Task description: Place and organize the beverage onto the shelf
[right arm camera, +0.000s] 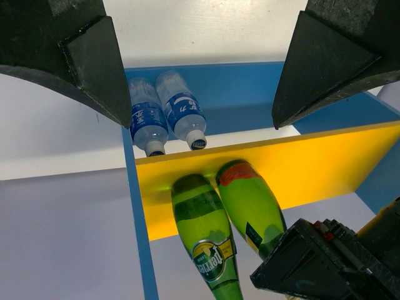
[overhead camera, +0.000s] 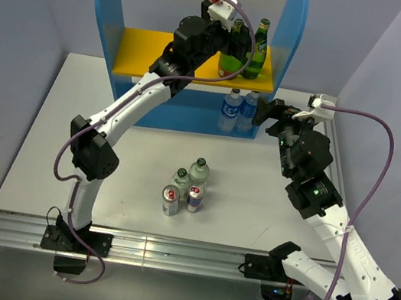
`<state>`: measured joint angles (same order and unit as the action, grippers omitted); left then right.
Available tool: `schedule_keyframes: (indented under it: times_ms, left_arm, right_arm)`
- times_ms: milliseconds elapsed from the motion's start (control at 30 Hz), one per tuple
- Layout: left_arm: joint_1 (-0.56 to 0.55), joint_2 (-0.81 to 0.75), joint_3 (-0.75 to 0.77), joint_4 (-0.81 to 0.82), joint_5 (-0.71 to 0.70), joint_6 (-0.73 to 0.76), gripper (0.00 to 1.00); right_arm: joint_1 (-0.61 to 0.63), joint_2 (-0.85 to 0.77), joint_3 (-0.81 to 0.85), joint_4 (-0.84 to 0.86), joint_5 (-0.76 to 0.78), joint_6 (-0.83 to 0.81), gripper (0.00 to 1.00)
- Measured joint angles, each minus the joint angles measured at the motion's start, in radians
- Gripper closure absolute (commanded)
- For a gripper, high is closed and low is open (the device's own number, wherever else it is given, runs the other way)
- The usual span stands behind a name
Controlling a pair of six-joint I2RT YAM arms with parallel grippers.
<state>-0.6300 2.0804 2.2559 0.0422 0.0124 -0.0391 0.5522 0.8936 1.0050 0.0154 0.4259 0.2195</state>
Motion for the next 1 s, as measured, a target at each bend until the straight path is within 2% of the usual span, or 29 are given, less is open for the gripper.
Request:
schedule_keyframes:
  times_ms: [200,467,567,633,767,900,1000]
  left_arm:
    - [0.000,-0.087,-0.079,0.002,-0.037,0.050,0.01]
    - [-0.003,-0.346,-0.270,-0.008,-0.094,0.070,0.01]
    - [-0.023,-0.549,-0.526,0.031,-0.182,0.063,0.01]
    - [-0.077,-0.723,-0.771,0.075,-0.281,0.063,0.01]
    - [-0.265,-0.985,-1.141,0.053,-0.416,0.008,0.01]
    - [-0.392,-1.131,-1.330,-0.058,-0.545,-0.100,0.01]
    - [-0.473,-1.233,-1.399,-0.179,-0.604,-0.217,0.01]
  right_arm:
    - [0.000,0.006,0.000,0.000,0.000,0.000,0.00]
    - [0.000,0.014,-0.014,0.006,0.001,0.004,0.00]
    - [0.000,0.014,-0.031,0.023,-0.002,0.016,0.00]
    - [0.000,0.014,-0.045,0.030,-0.010,0.027,0.00]
    - [0.002,0.036,-0.054,0.029,-0.038,0.051,0.00]
    - [0.006,0.048,-0.065,0.027,-0.055,0.068,0.00]
    - [0.006,0.055,-0.065,0.027,-0.058,0.076,0.00]
